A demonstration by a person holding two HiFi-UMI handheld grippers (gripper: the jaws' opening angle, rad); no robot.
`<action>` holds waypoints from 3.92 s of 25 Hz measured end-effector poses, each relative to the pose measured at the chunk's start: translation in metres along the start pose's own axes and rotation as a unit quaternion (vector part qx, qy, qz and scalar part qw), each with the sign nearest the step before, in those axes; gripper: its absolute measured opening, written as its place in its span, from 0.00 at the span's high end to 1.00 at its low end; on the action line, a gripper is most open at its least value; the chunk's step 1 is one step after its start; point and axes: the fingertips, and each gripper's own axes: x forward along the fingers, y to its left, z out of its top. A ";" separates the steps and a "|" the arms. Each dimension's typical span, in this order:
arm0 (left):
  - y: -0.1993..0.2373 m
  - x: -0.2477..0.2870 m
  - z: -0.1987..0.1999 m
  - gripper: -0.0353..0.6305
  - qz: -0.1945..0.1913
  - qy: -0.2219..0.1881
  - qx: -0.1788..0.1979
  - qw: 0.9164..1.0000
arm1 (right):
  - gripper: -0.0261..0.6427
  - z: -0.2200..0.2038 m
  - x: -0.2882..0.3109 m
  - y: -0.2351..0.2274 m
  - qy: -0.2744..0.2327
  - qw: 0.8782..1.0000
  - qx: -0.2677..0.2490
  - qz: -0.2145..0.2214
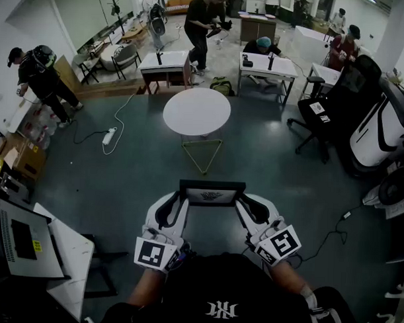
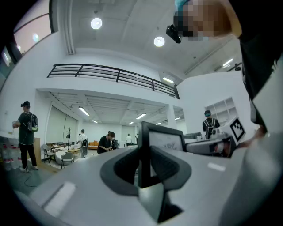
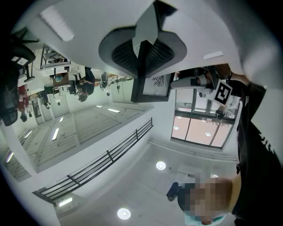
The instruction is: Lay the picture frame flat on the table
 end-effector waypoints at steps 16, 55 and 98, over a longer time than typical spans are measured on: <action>-0.029 0.004 -0.015 0.82 -0.011 0.001 -0.007 1.000 | 0.88 -0.013 -0.018 -0.016 0.009 1.000 -0.002 0.005; -0.072 0.036 -0.036 0.82 -0.036 0.026 -0.012 0.999 | 0.88 -0.029 -0.053 -0.058 0.006 0.999 0.022 -0.024; 0.051 0.368 -0.054 0.83 -0.075 0.029 -0.052 0.995 | 0.89 -0.004 0.157 -0.328 0.036 0.997 0.002 -0.061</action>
